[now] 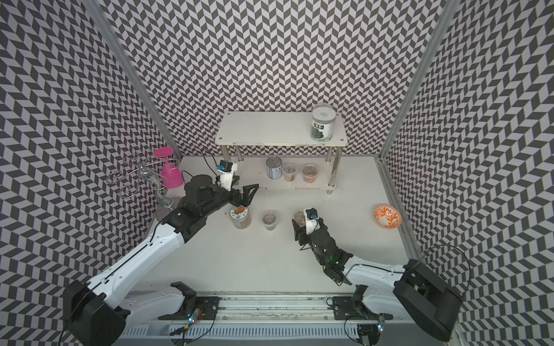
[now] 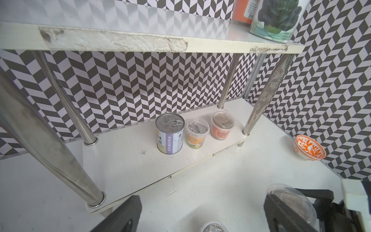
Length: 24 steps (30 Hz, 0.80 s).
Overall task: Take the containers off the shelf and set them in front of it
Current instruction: Place the container at the center of the board.
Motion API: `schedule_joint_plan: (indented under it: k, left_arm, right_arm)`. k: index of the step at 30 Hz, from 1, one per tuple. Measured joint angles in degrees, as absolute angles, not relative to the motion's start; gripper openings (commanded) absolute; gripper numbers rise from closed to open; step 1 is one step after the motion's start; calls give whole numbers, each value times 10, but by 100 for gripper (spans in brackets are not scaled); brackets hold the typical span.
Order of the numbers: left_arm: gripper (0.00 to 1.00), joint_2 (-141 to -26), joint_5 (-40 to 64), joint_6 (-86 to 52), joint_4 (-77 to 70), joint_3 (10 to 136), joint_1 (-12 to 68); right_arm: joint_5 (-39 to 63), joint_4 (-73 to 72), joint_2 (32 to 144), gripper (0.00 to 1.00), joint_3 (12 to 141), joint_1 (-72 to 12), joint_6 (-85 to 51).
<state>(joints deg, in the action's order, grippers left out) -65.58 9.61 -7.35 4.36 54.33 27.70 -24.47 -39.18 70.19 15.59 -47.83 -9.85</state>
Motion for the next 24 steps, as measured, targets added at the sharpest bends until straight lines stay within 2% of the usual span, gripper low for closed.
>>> schedule_joint_plan:
  k: [12, 19, 24]
  left_arm:
    - [100, -656, 111, -74, 43, 538, 273]
    - [100, -656, 115, -73, 43, 538, 273]
    - [100, -657, 117, -73, 43, 538, 273]
  right_arm:
    - [-247, -486, 883, 71, 184, -466, -109]
    - [-240, -522, 941, 72, 196, -458, -110]
    - [-236, -543, 961, 77, 203, -453, -110]
